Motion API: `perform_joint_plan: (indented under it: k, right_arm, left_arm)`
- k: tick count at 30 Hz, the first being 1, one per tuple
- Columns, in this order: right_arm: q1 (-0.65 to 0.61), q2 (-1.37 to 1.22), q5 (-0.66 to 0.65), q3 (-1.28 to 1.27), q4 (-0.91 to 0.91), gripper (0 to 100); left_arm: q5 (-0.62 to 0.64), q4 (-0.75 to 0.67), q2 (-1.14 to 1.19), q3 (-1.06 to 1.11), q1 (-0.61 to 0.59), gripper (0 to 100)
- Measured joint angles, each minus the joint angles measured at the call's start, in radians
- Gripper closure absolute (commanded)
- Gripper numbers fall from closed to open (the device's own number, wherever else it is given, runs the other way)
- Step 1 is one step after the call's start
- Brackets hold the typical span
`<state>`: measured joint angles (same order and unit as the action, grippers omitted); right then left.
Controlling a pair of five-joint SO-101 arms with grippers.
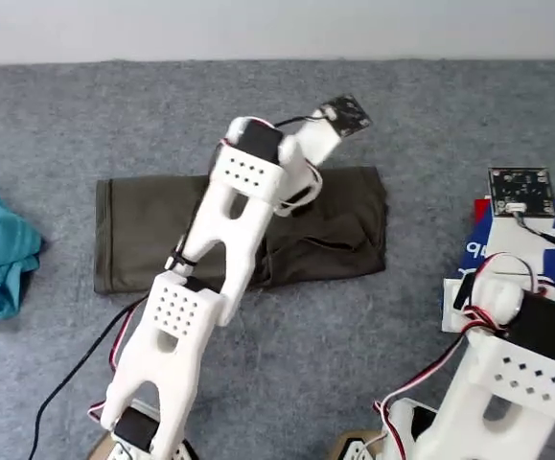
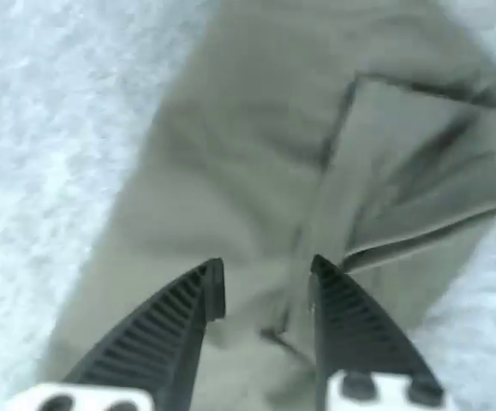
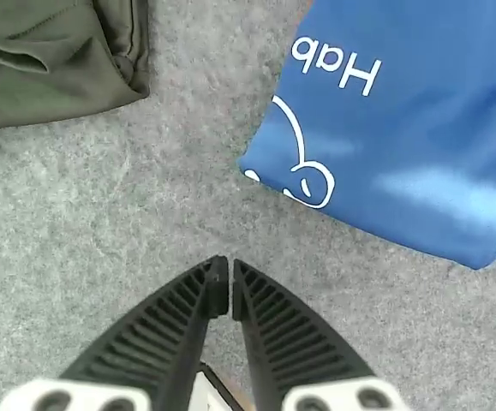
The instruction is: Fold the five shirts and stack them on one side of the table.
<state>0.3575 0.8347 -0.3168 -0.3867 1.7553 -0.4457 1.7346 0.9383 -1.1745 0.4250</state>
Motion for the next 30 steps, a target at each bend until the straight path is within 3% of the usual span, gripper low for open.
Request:
perform_joint_plan:
  k: [6, 10, 19, 27, 30]
  right_arm:
    - [0.0, 0.0, 0.0, 0.0, 0.0, 97.3]
    - [0.0, 0.0, 0.0, 0.0, 0.0, 97.3]
    - [0.0, 0.0, 0.0, -0.006, 0.0, 97.2]
    - [0.0, 0.0, 0.0, -0.006, 0.0, 97.2]
    - [0.0, 0.0, 0.0, -0.006, 0.0, 97.2]
  left_arm:
    - [0.003, 0.0, -0.135, 0.272, 0.14, 84]
    - [0.003, -0.017, -0.143, 0.396, 0.167, 84]
    - [0.009, -0.276, -0.097, 0.4, 0.129, 84]
    - [0.074, -0.301, -0.04, 0.322, 0.084, 84]
    - [0.104, -0.245, -0.038, 0.23, 0.06, 84]
